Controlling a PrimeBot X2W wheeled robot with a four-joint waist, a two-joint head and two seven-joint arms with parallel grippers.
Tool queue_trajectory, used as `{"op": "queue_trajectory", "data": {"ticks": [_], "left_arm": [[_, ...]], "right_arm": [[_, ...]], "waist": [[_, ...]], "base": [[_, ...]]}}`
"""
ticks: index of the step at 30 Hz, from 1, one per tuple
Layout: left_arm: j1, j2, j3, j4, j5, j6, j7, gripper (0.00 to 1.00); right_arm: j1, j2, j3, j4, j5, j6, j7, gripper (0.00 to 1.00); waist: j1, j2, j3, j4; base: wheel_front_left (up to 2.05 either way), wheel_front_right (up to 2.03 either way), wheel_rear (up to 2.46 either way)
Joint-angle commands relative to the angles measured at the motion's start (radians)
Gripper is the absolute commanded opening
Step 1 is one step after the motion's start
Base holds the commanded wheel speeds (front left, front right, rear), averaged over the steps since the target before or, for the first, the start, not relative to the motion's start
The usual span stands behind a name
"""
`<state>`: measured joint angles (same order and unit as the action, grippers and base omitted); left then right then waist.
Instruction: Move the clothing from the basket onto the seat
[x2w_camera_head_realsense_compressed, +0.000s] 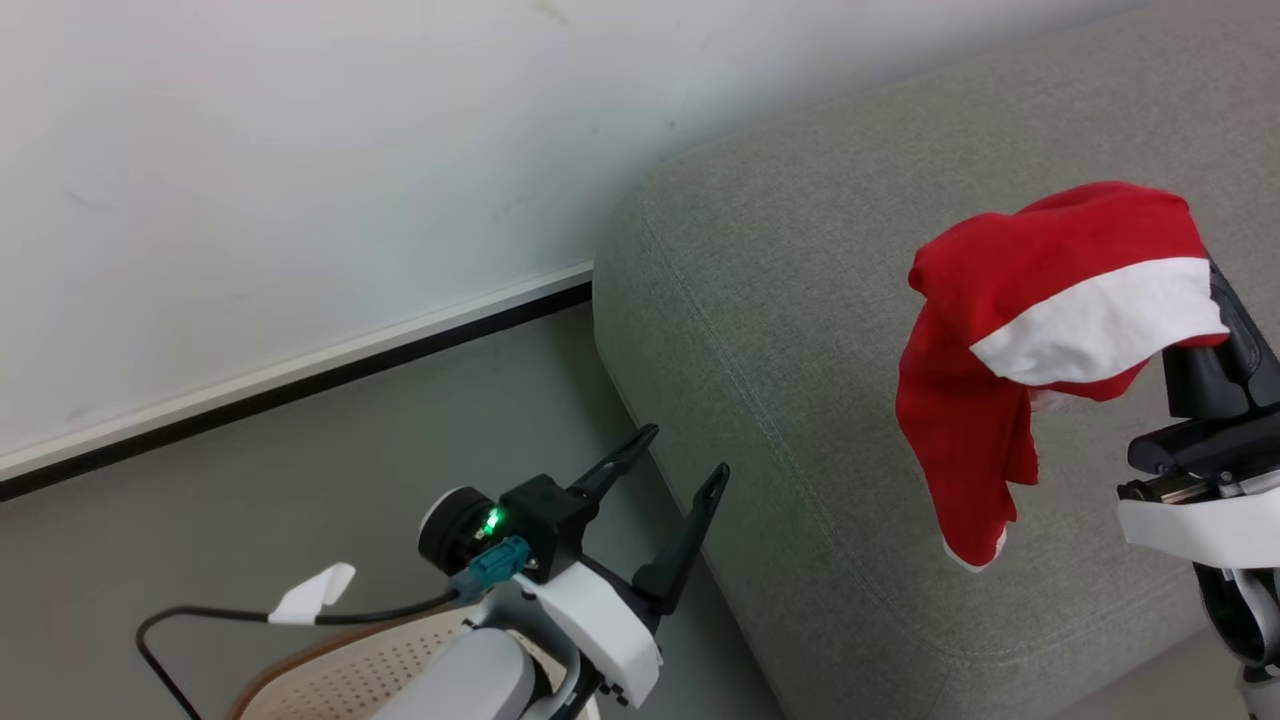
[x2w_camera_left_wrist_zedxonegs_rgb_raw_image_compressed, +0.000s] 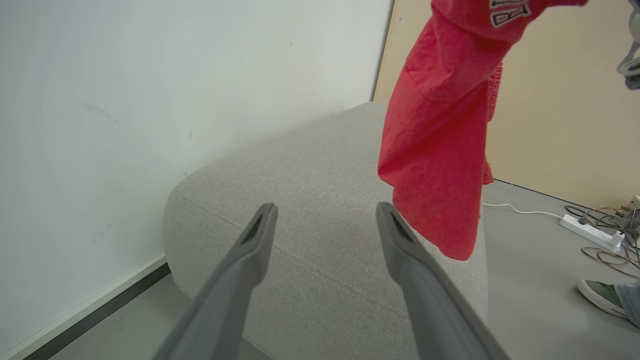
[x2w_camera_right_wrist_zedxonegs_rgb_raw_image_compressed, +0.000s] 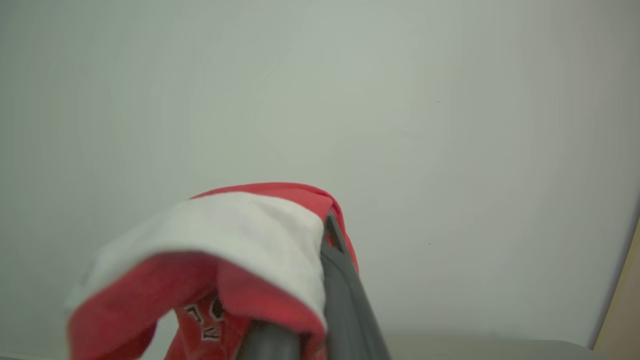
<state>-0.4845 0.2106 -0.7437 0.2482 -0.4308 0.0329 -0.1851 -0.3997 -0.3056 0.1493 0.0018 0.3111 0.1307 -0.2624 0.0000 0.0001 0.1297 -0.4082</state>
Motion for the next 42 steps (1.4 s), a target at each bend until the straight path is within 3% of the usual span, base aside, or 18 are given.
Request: {"op": "queue_trajectory", "data": {"ticks": [1, 10, 24, 35, 42], "left_arm": [[-0.010, 0.006, 0.001, 0.004, 0.017, -0.002, -0.002, 1.00], [-0.063, 0.003, -0.013, -0.014, 0.029, -0.010, 0.013, 1.00], [-0.191, 0.046, -0.023, -0.099, 0.079, -0.023, 0.079, 1.00], [-0.277, 0.020, -0.054, -0.124, 0.113, -0.043, 0.066, 1.00], [-0.295, 0.003, -0.061, -0.103, 0.113, -0.045, 0.047, 1.00]], "right_arm": [[0.010, -0.004, -0.011, -0.010, 0.003, 0.000, -0.004, 0.00], [-0.048, -0.035, -0.057, -0.022, 0.006, 0.000, -0.004, 0.00], [-0.294, -0.123, -0.157, 0.048, 0.029, 0.000, -0.003, 0.00], [-0.484, -0.269, -0.208, 0.231, 0.073, 0.000, -0.004, 0.00], [-0.548, -0.381, -0.121, 0.428, 0.107, 0.000, 0.020, 0.00]], "waist": [[0.0000, -0.0001, 0.019, -0.015], [0.0000, -0.0001, 0.115, 0.010], [0.0000, -0.0001, 0.411, 0.119], [0.0000, -0.0001, 0.554, 0.208], [0.0000, -0.0001, 0.583, 0.242]], "base": [[0.00, 0.00, 0.00], [0.00, 0.00, 0.00], [0.00, 0.00, 0.00], [0.00, 0.00, 0.00], [0.00, 0.00, 0.00]]}}
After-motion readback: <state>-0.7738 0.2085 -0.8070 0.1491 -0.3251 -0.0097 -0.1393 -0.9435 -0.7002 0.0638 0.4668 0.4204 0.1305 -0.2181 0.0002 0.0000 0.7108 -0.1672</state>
